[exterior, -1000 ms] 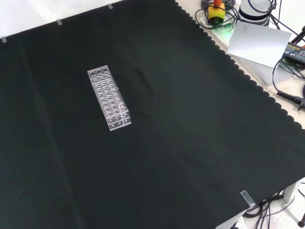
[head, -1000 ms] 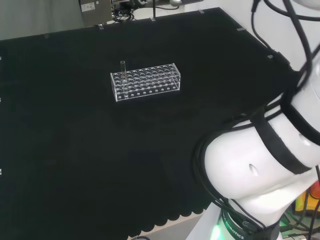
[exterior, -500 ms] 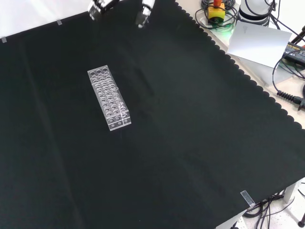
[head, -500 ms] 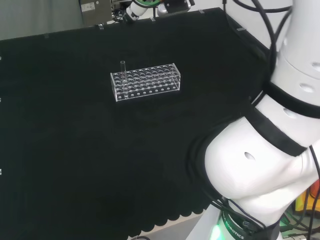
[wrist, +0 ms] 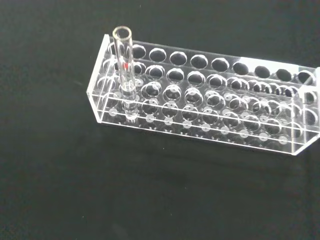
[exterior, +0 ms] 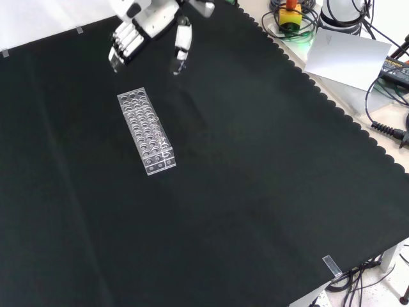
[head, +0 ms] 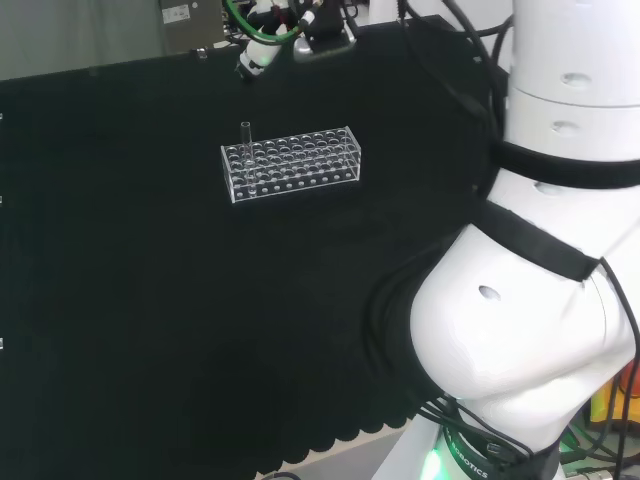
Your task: Pick up the test tube.
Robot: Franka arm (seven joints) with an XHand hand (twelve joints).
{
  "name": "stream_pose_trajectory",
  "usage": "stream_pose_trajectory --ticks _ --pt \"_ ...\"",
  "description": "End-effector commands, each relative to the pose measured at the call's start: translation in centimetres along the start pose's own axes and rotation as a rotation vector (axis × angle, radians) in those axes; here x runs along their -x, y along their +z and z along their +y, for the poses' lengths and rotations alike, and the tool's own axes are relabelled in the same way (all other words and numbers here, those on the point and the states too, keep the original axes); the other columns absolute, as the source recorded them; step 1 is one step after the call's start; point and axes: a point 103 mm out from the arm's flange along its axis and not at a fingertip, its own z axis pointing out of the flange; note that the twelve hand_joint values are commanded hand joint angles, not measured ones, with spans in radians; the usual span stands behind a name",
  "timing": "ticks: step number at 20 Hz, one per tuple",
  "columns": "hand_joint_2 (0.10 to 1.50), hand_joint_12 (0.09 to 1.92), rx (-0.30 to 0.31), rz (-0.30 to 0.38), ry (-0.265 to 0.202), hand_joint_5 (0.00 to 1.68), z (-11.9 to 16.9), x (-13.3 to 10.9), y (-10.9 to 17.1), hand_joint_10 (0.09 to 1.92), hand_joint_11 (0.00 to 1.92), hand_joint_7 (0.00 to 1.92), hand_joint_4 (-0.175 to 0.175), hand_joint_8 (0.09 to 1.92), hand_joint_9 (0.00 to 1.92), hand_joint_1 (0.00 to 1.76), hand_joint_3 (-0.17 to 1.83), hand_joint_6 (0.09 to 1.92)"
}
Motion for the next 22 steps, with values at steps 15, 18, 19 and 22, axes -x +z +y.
stream_pose_trajectory --ticks 15,18,19,22 --pt "0.92 1.31 -0.042 -0.157 -0.021 0.21 7.1 -2.7 4.4 0.93 0.00 0.30 -0.067 0.91 0.03 0.62 0.15 0.09" --pt "0.91 1.33 -0.071 -0.202 -0.028 0.24 7.3 -2.9 5.0 0.94 0.00 0.37 -0.074 0.94 0.08 0.63 0.15 0.09" --pt "0.91 1.34 -0.084 -0.215 -0.030 0.26 7.3 -3.0 5.3 0.94 0.00 0.40 -0.077 0.94 0.10 0.63 0.16 0.09" --pt "0.90 1.36 -0.119 -0.254 -0.034 0.32 7.2 -3.0 6.1 0.94 0.00 0.43 -0.087 0.94 0.14 0.63 0.17 0.09"
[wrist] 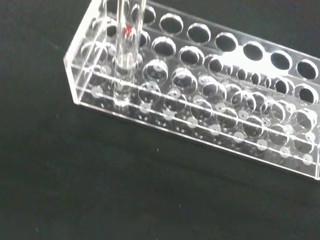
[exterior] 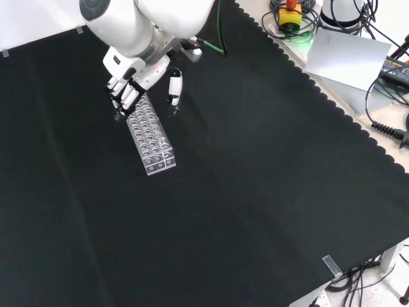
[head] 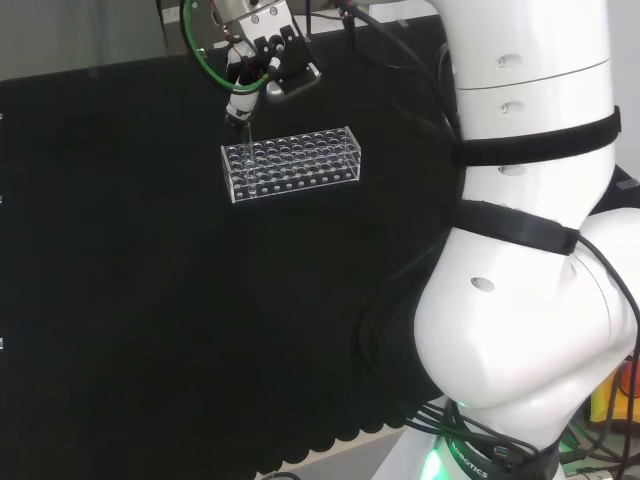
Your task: Pick up the test tube.
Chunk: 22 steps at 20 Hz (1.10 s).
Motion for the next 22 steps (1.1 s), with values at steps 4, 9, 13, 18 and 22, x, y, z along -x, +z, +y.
stream_pose_trajectory --ticks 4,9,13,18,22 --pt "0.90 1.36 -0.085 -0.089 -0.010 0.34 -0.1 -0.3 2.2 0.93 0.00 0.45 -0.091 0.94 0.17 0.64 0.17 0.09" --pt "0.89 1.37 -0.084 -0.062 -0.017 0.36 -0.2 -0.5 2.8 0.91 0.00 0.51 -0.095 0.93 0.22 0.64 0.19 0.09" --pt "0.88 1.40 -0.068 -0.049 -0.028 0.39 0.0 -1.1 3.0 0.89 0.00 0.58 -0.101 0.91 0.30 0.64 0.22 0.09" --pt "0.85 1.44 -0.034 -0.035 -0.023 0.43 0.6 -1.5 3.2 0.85 0.00 0.69 -0.112 0.89 0.42 0.68 0.27 0.09" --pt "0.84 1.49 -0.038 -0.039 0.005 0.48 1.4 -1.2 3.4 0.82 0.00 0.80 -0.126 0.88 0.53 0.73 0.30 0.09"
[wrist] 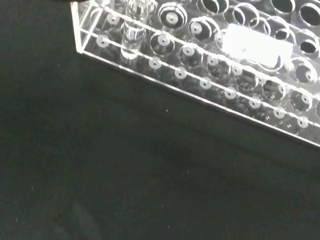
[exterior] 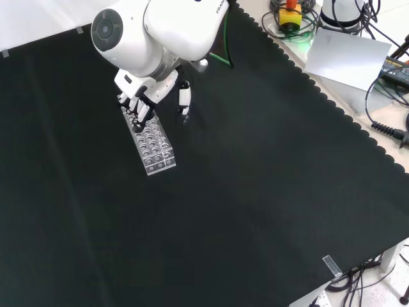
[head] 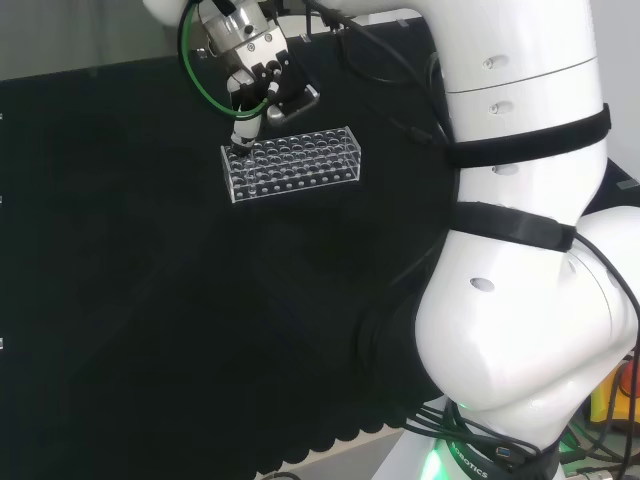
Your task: Pick up the test tube.
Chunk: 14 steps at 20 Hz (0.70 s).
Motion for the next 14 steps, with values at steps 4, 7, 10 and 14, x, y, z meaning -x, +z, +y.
stream_pose_trajectory --ticks 4,7,10,14 --pt "0.82 1.50 -0.012 -0.011 0.046 0.49 1.5 0.4 0.7 0.81 0.00 0.84 -0.130 0.88 0.58 0.76 0.33 0.09" --pt "0.81 1.51 -0.009 -0.004 0.060 0.51 1.7 0.6 0.8 0.79 0.00 0.89 -0.132 0.87 0.62 0.77 0.36 0.09" --pt "0.79 1.53 0.005 0.021 0.068 0.54 1.9 0.5 0.8 0.77 0.00 0.96 -0.137 0.86 0.68 0.79 0.39 0.12" --pt "0.76 1.53 0.026 0.066 0.082 0.59 2.2 0.3 0.7 0.70 0.04 1.12 -0.158 0.82 0.80 0.83 0.46 0.37"
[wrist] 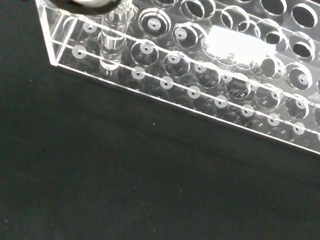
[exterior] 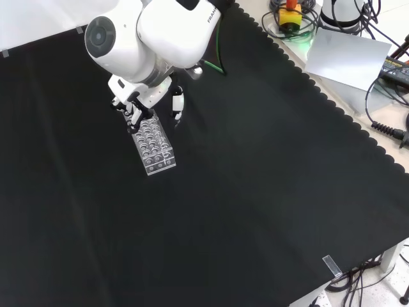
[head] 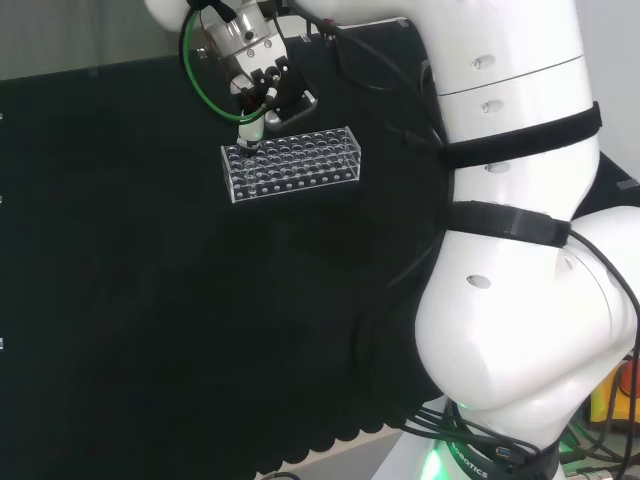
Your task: Pick up the test tube.
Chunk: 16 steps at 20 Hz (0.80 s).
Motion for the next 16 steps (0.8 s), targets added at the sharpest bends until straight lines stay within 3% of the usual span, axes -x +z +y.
stream_pose_trajectory --ticks 1,5,10,16 --pt "0.75 1.53 0.023 0.060 0.022 0.60 0.3 -0.2 -0.2 0.69 0.07 1.15 -0.166 0.82 0.83 0.84 0.48 0.46" --pt "0.73 1.51 0.037 0.062 0.027 0.66 0.5 -1.1 -0.8 0.67 0.14 1.24 -0.175 0.80 0.93 0.89 0.51 0.67" --pt "0.73 1.51 0.042 0.115 0.015 0.69 0.8 -1.6 -1.1 0.66 0.17 1.26 -0.175 0.81 0.96 0.92 0.53 0.72" --pt "0.71 1.50 0.059 0.124 0.005 0.71 0.9 -1.9 -1.1 0.66 0.18 1.27 -0.175 0.81 0.98 0.95 0.55 0.73"
